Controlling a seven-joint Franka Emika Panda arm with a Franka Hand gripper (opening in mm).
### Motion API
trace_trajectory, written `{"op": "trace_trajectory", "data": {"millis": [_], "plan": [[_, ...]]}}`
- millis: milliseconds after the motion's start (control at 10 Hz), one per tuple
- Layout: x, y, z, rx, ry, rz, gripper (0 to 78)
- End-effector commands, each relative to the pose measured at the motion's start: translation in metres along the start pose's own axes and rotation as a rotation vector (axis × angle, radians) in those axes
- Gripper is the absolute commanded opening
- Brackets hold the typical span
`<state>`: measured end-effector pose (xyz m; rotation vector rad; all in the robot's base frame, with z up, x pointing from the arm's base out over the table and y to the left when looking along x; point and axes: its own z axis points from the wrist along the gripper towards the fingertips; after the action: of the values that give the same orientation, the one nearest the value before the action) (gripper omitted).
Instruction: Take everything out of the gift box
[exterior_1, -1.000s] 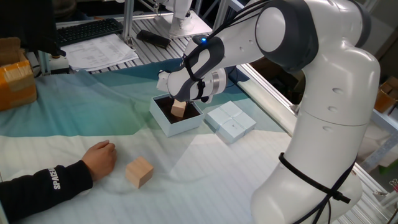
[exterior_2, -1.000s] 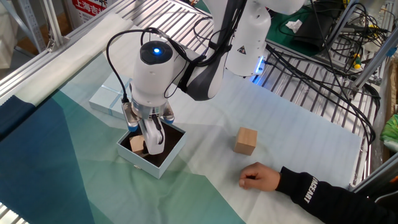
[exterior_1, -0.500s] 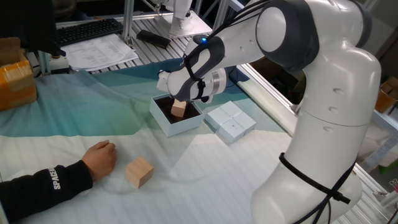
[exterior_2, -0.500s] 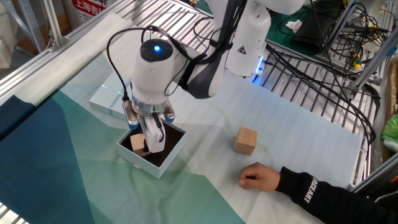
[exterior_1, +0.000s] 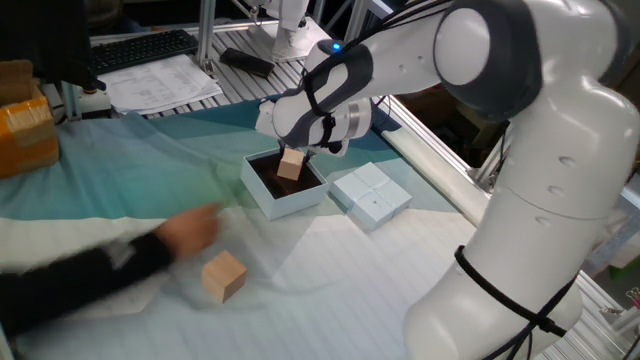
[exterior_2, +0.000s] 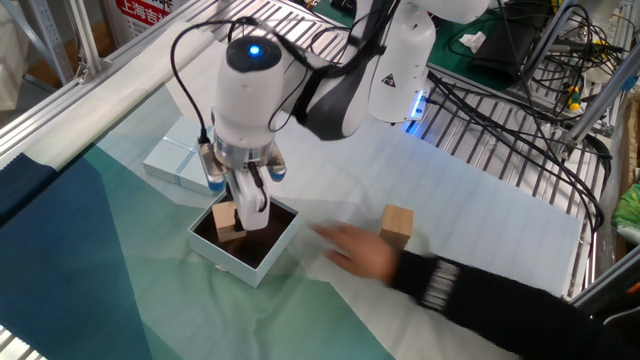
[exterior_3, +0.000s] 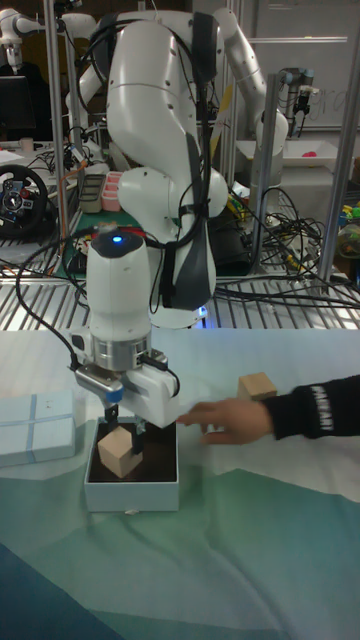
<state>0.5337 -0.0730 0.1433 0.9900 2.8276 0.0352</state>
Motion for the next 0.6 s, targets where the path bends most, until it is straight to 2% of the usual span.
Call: {"op": "trace_trajectory", "data": {"millis": [100,200,500,600], "plan": [[0.009,0.008,-0.024,-0.002,0.003,0.012,1.3],[0.011,0.009,-0.026,-0.002,0.003,0.015,1.3],[0.026,0.019,-0.042,0.001,0.005,0.049,1.3],[0.036,0.025,-0.049,0.005,0.009,0.07,1.3]]}}
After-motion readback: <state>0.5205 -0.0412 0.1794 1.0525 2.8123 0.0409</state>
